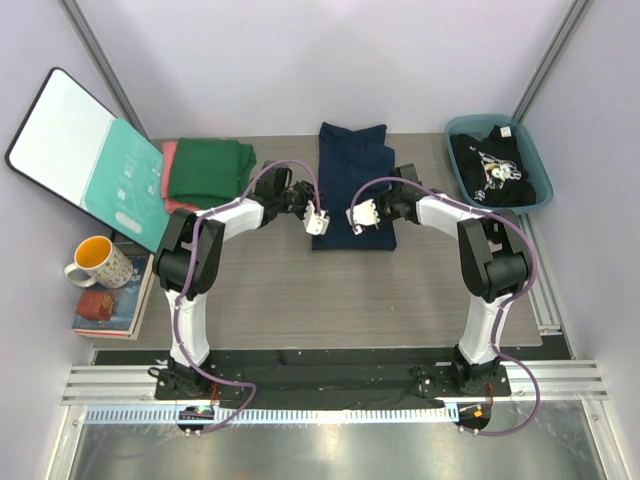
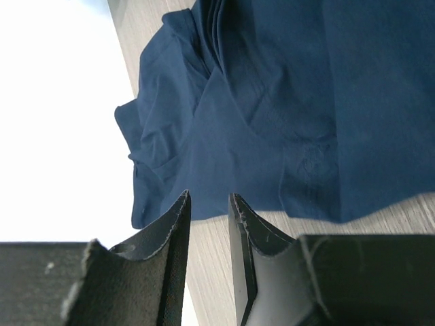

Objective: Fold and stack the t-shirts
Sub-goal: Fold the folded rectangular tshirt in 1/3 of the way

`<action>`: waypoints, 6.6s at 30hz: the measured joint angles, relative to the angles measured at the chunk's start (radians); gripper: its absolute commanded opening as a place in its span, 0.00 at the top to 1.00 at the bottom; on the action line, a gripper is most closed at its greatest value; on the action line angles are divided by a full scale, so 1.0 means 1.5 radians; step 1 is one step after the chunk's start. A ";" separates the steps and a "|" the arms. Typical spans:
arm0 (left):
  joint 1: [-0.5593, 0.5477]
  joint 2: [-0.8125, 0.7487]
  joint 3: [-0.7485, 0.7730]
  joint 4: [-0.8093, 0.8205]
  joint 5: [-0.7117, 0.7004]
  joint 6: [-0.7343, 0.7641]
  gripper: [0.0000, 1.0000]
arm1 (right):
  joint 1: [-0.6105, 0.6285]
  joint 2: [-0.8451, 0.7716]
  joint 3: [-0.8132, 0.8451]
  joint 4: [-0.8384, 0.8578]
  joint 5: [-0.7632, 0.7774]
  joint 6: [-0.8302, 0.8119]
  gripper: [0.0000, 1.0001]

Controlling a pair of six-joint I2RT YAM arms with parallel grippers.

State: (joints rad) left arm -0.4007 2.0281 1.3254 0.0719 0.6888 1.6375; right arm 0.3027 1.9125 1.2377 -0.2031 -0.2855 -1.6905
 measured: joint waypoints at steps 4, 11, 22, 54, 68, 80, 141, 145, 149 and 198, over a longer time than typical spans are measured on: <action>0.003 0.001 0.002 0.002 0.000 -0.012 0.56 | -0.004 0.008 -0.002 0.005 0.003 0.000 0.85; 0.023 0.026 0.108 -0.041 0.003 -0.164 0.01 | -0.004 0.008 -0.004 0.013 0.007 0.000 0.30; 0.047 0.027 0.125 -0.142 -0.037 -0.371 0.00 | -0.013 0.012 0.021 0.070 0.093 0.317 0.17; 0.072 0.242 0.497 -0.634 0.124 -0.656 0.34 | -0.120 0.122 0.313 -0.375 -0.254 0.657 0.36; 0.052 0.300 0.608 -0.642 0.101 -0.710 0.32 | -0.150 0.173 0.386 -0.382 -0.270 0.657 0.38; 0.040 0.314 0.617 -0.626 0.007 -0.755 0.31 | -0.151 0.175 0.404 -0.386 -0.288 0.658 0.39; 0.014 0.322 0.625 -0.631 -0.016 -0.760 1.00 | -0.152 0.326 0.511 -0.404 -0.336 0.700 0.99; 0.014 0.319 0.625 -0.630 -0.018 -0.760 1.00 | -0.152 0.312 0.508 -0.403 -0.332 0.700 0.99; 0.014 0.307 0.625 -0.626 -0.024 -0.760 1.00 | -0.152 0.282 0.498 -0.401 -0.323 0.698 0.98; 0.001 0.032 0.219 -0.339 -0.163 -0.651 0.00 | -0.121 0.091 0.225 -0.180 -0.068 0.579 0.28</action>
State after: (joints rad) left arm -0.3992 2.0758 1.6539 -0.4362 0.4450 0.6613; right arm 0.1215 2.0483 1.5745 -0.4728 -0.3878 -0.8215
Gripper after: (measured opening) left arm 0.997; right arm 0.713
